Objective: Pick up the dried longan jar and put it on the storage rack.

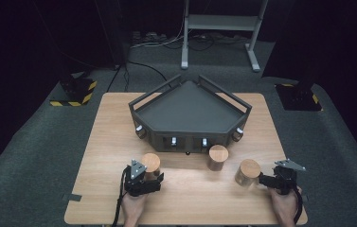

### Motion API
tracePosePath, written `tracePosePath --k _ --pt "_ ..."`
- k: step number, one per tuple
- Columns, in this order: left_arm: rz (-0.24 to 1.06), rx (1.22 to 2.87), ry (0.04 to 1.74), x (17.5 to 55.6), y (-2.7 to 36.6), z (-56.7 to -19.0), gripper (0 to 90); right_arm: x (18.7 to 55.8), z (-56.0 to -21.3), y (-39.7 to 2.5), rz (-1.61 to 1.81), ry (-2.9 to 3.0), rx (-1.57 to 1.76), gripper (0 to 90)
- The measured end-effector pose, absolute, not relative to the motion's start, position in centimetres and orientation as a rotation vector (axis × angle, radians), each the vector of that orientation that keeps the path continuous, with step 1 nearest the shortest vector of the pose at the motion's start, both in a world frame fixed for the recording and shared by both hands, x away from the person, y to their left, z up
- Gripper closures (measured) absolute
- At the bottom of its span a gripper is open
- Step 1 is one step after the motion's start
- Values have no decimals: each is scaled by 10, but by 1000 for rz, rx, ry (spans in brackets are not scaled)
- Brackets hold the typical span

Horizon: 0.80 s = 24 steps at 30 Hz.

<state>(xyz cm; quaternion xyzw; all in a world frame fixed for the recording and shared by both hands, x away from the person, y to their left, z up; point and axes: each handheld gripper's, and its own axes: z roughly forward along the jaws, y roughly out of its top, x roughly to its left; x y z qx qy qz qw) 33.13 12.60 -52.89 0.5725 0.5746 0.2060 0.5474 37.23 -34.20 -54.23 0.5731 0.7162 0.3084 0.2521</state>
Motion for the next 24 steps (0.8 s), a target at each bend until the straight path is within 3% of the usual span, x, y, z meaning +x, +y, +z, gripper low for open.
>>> tracePosePath --k 24 --pt "565 1363 1337 336 116 -528 248 372 -542 -342 839 1948 1559 89"
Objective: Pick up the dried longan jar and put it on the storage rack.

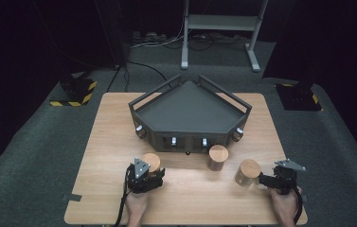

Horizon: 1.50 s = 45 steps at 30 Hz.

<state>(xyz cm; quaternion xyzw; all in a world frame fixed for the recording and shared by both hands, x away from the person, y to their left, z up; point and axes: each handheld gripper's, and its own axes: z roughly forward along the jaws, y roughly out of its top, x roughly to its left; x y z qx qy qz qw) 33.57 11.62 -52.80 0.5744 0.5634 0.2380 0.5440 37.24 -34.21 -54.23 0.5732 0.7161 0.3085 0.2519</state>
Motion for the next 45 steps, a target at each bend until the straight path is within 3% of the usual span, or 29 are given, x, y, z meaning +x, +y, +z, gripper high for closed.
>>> tracePosePath --k 15,45 --pt "536 1383 1339 332 117 -522 256 372 -542 -342 839 1948 1559 89" --pt "405 1408 1283 337 114 -468 257 372 -542 -342 839 1948 1559 89"
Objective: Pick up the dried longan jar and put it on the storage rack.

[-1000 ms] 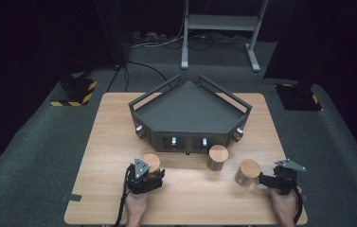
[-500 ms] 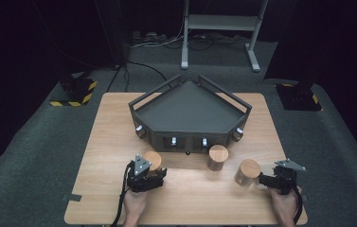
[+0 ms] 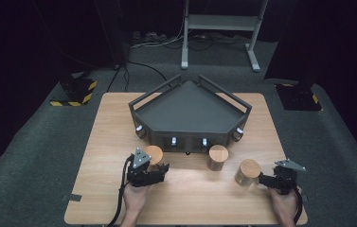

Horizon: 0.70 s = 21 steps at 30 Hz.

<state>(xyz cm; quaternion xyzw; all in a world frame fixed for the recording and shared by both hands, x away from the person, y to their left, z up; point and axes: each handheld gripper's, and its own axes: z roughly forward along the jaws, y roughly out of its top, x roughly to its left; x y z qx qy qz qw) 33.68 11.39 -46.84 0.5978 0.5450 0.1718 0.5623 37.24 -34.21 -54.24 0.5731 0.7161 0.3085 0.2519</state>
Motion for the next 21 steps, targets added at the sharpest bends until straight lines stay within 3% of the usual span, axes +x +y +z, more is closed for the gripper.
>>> tracePosePath --k 21 --pt "368 1410 1260 346 115 -429 257 372 -542 -342 839 1948 1559 89"
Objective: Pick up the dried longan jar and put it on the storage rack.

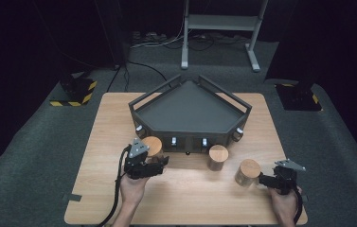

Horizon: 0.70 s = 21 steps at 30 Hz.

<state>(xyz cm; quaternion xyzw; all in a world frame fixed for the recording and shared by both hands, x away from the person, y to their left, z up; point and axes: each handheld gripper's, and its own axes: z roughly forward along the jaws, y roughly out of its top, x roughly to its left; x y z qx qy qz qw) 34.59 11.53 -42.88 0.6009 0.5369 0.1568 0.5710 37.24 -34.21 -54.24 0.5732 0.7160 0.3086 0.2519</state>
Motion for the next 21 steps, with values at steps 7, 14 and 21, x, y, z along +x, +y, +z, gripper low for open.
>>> tracePosePath --k 7,14,21 --pt "349 1419 1244 352 111 -414 257 372 -542 -342 839 1947 1560 89" --pt "327 1419 1244 359 109 -403 257 372 -542 -342 839 1947 1560 89" --pt "313 1407 1244 368 108 -392 257 372 -542 -342 839 1947 1560 89"
